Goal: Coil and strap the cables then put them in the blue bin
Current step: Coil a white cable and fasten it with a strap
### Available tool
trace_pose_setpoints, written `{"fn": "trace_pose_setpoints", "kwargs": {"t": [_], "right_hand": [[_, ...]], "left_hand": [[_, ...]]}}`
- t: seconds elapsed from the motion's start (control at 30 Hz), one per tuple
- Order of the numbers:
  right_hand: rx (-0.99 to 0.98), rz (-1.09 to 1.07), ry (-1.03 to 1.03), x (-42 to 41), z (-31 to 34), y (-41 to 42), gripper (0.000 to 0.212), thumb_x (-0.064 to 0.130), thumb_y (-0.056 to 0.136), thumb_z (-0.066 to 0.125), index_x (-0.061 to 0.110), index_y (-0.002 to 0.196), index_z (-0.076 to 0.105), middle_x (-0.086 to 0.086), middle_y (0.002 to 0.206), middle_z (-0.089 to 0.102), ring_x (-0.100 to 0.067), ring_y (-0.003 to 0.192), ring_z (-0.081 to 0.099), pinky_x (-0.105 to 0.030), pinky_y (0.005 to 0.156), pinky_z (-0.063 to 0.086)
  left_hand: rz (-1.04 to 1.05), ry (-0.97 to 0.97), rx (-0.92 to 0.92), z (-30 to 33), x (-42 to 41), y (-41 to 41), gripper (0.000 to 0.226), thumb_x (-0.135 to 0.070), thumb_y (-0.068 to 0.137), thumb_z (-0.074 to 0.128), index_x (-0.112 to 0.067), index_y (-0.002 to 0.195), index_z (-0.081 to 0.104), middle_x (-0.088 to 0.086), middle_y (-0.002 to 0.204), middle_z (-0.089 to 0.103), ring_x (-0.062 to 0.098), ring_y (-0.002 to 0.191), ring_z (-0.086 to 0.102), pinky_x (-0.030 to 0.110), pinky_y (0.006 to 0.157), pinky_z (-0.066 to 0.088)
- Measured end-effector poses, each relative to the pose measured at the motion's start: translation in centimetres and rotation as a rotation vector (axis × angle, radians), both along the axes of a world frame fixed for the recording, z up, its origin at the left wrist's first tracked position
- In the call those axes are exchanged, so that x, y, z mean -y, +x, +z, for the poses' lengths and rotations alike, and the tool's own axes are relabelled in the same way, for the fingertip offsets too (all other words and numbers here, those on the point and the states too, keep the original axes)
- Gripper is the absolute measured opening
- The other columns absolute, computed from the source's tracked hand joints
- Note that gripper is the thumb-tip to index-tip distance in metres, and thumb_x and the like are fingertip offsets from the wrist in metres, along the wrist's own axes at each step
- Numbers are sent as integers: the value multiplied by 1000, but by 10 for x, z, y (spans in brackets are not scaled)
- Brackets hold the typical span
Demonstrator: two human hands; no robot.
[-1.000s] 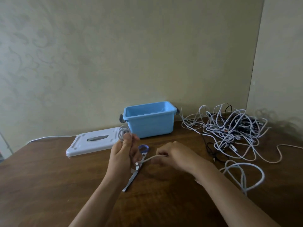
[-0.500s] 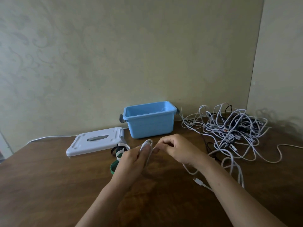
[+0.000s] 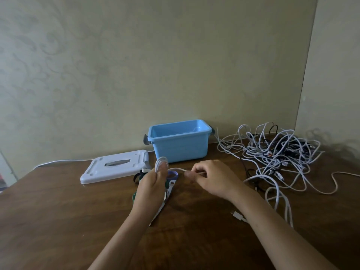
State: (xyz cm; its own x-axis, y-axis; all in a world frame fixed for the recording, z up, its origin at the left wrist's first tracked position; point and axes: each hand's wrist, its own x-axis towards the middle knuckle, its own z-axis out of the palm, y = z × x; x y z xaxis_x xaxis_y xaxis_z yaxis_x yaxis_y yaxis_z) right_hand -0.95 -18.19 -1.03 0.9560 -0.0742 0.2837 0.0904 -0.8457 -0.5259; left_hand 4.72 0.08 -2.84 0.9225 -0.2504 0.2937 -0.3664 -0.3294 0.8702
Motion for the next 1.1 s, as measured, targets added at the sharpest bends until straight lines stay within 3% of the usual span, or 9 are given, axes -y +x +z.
{"fn": "trace_pose_setpoints", "kwargs": {"t": [0.1, 0.23, 0.47, 0.53, 0.6, 0.67, 0.83, 0.93, 1.1], "right_hand": [[-12, 10, 23, 2, 3, -3, 30, 51, 101, 51, 30, 86, 67, 13, 78, 62, 7, 67, 57, -20, 61, 38], [110, 83, 280, -16, -4, -2, 34, 53, 102, 47, 30, 84, 64, 12, 83, 66, -3, 84, 62, -33, 77, 51], [101, 261, 469, -37, -6, -6, 29, 36, 107, 45, 17, 95, 64, 28, 72, 59, 8, 75, 55, -13, 73, 41], [91, 266, 497, -34, -4, -6, 27, 34, 107, 46, 18, 92, 62, 22, 76, 60, 4, 80, 56, -21, 80, 44], [87, 257, 475, -31, -3, -6, 27, 35, 107, 47, 20, 92, 62, 19, 77, 61, 2, 79, 57, -25, 80, 46], [107, 249, 418, -29, -5, -5, 26, 39, 106, 48, 22, 94, 63, 18, 80, 64, 0, 80, 60, -28, 78, 49], [136, 235, 309, -30, -8, -4, 24, 45, 102, 51, 27, 104, 67, 11, 97, 71, -7, 95, 67, -37, 86, 58], [133, 217, 181, -29, -10, -3, 20, 34, 101, 58, 28, 118, 68, 11, 107, 72, -4, 99, 67, -35, 86, 59], [121, 235, 94, -37, -8, -6, 25, 47, 99, 58, 28, 113, 67, 11, 104, 72, -3, 93, 66, -28, 80, 56]], "left_hand": [[52, 37, 13, -3, -1, 5, 70, -66, 96, 25, -18, 81, 73, -2, 61, 62, 15, 62, 56, 33, 61, 41], [14, -21, 14, 0, 2, -1, 53, -53, 102, 29, -25, 74, 64, -7, 63, 63, 7, 61, 57, 29, 60, 41], [-155, -94, -94, -1, 5, -9, 51, -64, 88, 32, -22, 73, 59, -13, 48, 51, 0, 46, 48, 24, 56, 37], [-217, -124, -159, -5, 7, -8, 48, -66, 90, 34, -28, 77, 62, -17, 60, 58, -2, 58, 55, 22, 63, 44], [-284, -128, -237, -7, 6, -7, 38, -71, 93, 33, -47, 97, 63, -19, 103, 67, 0, 98, 62, 30, 94, 51], [-320, -126, -268, -5, 5, -8, 32, -74, 92, 30, -58, 102, 56, -18, 123, 60, 5, 120, 54, 38, 111, 42], [-354, -196, -262, -5, 10, -14, 51, -80, 81, 33, -40, 88, 64, 7, 99, 58, 23, 92, 53, 38, 82, 44], [-348, -191, -255, -3, 10, -17, 59, -70, 86, 41, -19, 98, 69, 10, 85, 60, 22, 77, 53, 31, 69, 43], [-232, -258, -189, -1, 10, -13, 58, -58, 98, 36, -11, 95, 70, 7, 80, 74, 19, 81, 71, 31, 75, 52]]}}
